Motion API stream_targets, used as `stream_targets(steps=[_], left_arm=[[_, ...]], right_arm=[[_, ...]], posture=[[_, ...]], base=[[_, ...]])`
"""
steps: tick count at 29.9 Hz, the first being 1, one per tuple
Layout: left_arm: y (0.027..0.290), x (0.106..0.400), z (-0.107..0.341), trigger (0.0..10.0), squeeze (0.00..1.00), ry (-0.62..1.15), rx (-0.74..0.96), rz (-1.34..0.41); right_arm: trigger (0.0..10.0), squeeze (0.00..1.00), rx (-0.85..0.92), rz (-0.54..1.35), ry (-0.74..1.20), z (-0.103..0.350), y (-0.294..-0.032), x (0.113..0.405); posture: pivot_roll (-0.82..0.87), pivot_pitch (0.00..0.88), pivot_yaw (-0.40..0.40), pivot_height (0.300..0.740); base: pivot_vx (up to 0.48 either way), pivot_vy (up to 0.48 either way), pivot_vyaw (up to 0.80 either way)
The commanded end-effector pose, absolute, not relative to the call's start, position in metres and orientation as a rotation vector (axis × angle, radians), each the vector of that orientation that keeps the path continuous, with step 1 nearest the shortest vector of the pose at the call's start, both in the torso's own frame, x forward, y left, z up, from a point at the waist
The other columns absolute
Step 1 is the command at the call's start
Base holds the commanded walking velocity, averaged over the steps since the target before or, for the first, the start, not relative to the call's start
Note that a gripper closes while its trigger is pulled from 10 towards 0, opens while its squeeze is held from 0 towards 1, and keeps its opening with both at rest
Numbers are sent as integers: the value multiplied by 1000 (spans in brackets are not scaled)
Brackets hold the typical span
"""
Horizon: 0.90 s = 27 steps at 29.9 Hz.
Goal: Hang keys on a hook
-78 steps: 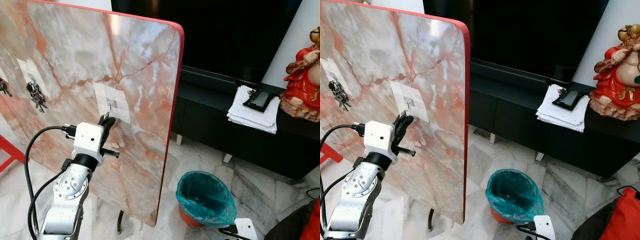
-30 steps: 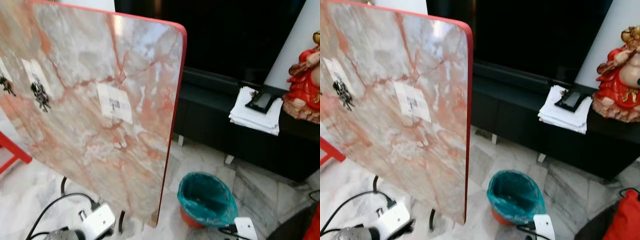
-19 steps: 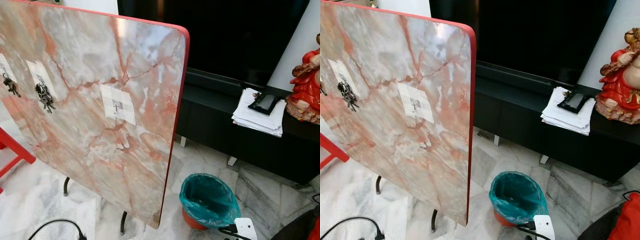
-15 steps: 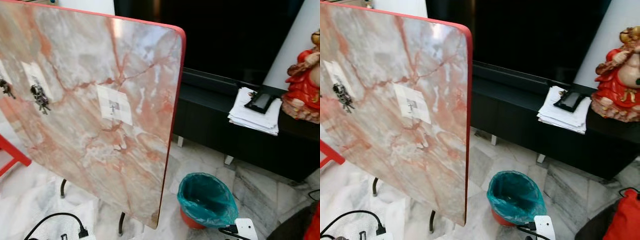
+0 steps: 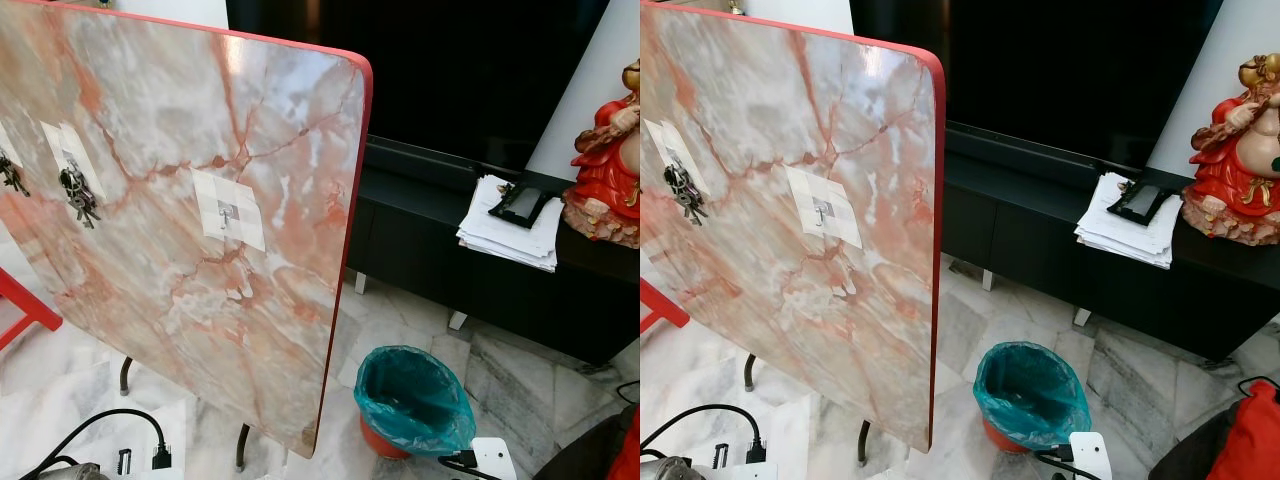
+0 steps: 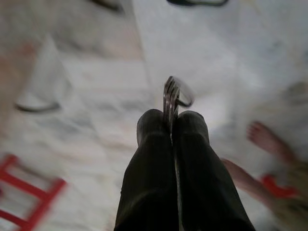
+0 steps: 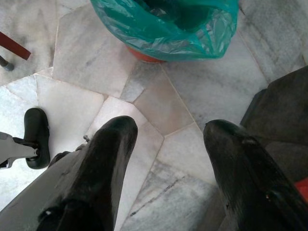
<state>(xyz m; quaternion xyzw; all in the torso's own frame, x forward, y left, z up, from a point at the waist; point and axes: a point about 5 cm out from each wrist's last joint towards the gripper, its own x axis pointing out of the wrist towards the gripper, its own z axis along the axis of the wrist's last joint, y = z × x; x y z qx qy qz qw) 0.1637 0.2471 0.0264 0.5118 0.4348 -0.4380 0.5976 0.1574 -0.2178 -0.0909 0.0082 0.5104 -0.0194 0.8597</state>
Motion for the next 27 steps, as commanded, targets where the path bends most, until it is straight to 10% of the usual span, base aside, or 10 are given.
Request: stream_targets(steps=[1,17,21,27], left_arm=[[245,176,31,10000,0,906,1252,-1002],[219,218,75,10000,0,420,1319,-1096],[213,224,83,10000,0,333,1337,-1126],[207,226,90,10000,0,274,1337,-1169]], right_arm=[[10000,0,20,-53,1061,-90,-220,158],[10000,0,-145,233,963,-82,-209,173],[10000,0,-166,517,700,-10,-193,278],[10000,0,-216,734,651,7,-189,286]], posture=[[45,0,-92,740],[39,2,-84,740],[34,2,-76,740],[28,0,-64,740]], base=[[0,0,0],[0,0,0],[0,0,0],[0,0,0]])
